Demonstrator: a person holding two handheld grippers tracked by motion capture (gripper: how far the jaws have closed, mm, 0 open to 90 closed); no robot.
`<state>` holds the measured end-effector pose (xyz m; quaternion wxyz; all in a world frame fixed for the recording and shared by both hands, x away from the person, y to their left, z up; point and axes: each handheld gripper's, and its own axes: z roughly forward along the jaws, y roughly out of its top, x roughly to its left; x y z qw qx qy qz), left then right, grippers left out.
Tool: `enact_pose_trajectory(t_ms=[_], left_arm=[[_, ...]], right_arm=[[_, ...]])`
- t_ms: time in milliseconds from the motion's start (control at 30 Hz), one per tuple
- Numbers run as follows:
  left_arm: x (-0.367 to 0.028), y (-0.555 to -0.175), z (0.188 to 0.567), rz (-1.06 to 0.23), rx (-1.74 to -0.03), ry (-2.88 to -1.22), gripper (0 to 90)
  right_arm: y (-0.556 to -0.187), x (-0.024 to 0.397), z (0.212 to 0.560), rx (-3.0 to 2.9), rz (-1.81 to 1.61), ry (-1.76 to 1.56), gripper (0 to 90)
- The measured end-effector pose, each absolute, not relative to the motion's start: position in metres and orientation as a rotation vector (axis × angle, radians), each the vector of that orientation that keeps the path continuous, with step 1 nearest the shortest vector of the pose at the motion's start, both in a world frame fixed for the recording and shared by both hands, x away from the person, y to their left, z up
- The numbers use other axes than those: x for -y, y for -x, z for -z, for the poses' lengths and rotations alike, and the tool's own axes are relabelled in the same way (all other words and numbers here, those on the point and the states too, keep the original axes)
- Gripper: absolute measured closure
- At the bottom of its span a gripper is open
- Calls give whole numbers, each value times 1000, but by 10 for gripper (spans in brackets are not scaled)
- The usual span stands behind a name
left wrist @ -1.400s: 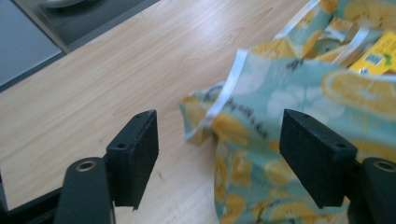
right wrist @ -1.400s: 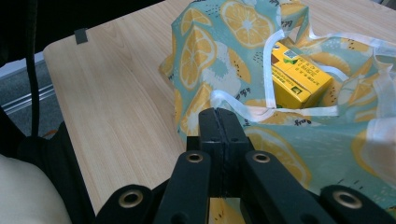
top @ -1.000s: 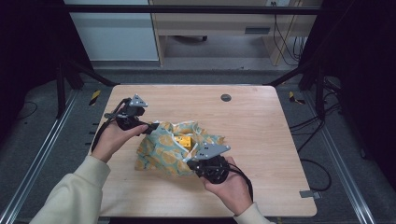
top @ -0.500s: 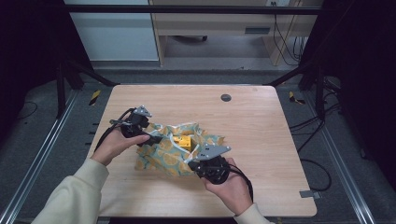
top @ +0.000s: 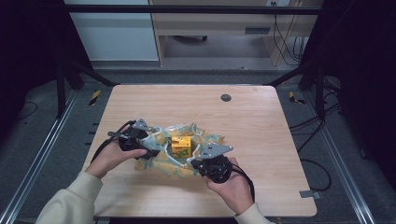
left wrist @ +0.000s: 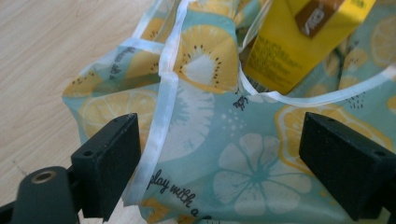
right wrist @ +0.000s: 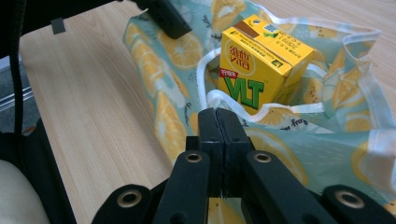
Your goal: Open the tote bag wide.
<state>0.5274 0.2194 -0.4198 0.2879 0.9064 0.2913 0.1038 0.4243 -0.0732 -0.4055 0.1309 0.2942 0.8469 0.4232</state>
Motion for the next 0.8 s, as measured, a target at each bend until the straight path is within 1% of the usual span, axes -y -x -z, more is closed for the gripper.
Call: enact_pose_trajectory(t_ms=[133, 200, 333, 433, 500, 600, 700, 800], left_arm=[[-219, -524, 425, -291, -774, -2441, 130], [-220, -524, 426, -286, -772, -2444, 132], [-220, -524, 426, -298, -785, -2437, 174], [-219, -523, 425, -302, -776, -2445, 226], [-218, -522, 425, -304, -769, -2455, 251], [-216, -522, 424, -303, -762, -2467, 260], [-215, -521, 424, -307, -761, -2465, 279], [-216, -522, 424, -308, -762, -2469, 307]], right_arm=[[-426, 74, 407, -2473, -1213, -859, 841], [-427, 75, 404, -2478, -1198, -857, 791], [-429, 76, 393, -2457, -1192, -854, 701], [-434, 76, 380, -2431, -1181, -846, 669], [-441, 76, 371, -2412, -1167, -838, 668], [-454, 75, 364, -2398, -1140, -843, 663], [-471, 74, 364, -2404, -1100, -869, 649], [-489, 72, 371, -2419, -1048, -905, 625]])
